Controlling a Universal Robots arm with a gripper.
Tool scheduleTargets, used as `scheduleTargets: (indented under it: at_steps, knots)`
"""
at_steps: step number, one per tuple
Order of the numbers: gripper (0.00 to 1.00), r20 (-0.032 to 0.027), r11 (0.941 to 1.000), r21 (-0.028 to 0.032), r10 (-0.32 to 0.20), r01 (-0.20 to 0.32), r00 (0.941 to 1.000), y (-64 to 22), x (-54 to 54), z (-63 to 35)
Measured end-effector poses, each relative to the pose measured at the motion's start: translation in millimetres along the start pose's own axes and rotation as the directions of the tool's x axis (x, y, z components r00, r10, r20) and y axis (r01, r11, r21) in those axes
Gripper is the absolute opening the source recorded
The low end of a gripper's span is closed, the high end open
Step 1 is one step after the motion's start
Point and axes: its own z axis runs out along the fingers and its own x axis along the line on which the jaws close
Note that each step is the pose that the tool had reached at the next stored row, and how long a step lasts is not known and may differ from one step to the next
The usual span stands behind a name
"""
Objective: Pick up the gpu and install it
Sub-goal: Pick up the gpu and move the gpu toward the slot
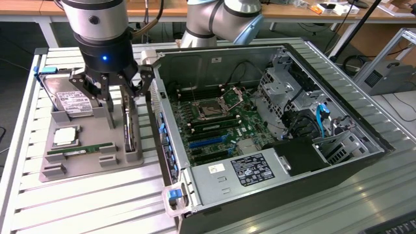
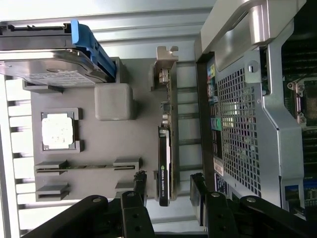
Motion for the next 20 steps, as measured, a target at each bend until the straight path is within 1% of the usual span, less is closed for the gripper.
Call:
scheduleTargets:
  at_steps: [20]
  knots:
    - [0.48, -0.0001, 1.0000, 0.0000, 0.000, 0.000, 1.0000, -0.4, 0.1, 5.5]
